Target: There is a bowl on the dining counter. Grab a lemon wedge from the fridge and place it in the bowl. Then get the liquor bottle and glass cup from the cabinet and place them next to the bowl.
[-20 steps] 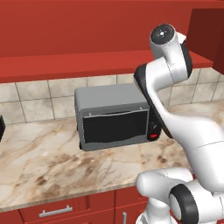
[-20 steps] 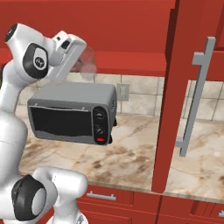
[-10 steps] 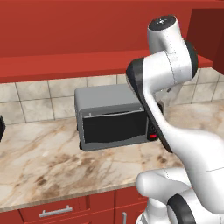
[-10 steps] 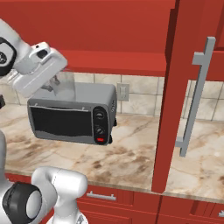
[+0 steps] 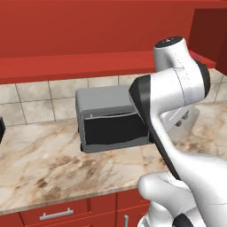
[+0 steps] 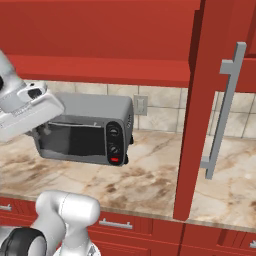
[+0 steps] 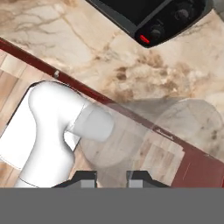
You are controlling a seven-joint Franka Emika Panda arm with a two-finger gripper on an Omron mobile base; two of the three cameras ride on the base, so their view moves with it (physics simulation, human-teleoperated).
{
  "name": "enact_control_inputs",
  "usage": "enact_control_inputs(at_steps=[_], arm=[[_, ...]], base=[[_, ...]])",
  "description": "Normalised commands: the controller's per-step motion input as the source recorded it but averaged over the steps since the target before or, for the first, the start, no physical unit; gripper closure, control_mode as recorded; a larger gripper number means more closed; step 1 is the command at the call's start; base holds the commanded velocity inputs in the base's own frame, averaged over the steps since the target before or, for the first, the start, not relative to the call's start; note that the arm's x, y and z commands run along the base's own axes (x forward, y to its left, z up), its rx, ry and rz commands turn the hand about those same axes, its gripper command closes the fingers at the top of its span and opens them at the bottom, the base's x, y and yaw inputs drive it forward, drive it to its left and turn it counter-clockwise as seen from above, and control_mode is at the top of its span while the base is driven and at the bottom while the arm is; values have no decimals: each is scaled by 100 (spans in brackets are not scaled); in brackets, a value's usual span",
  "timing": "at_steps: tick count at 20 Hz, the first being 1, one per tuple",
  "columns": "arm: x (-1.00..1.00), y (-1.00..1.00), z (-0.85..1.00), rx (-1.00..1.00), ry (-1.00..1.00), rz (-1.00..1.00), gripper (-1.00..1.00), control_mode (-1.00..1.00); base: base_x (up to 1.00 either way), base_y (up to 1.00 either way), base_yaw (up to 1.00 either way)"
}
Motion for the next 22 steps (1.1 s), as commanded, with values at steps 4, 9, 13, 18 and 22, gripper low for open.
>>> enact_control_inputs(at_steps=[4,9,13,18,22], arm=[[-39,0,-91,6,0,-6,100,-100],[-12,-1,-26,1,1,-4,100,100],[0,0,0,0,0,0,100,100],[0,0,0,0,0,0,100,100],[0,0,0,0,0,0,100,100]], base=[[0,0,0],[-7,0,-1],[-92,0,-5],[-100,-6,-13],[-91,-37,-21]])
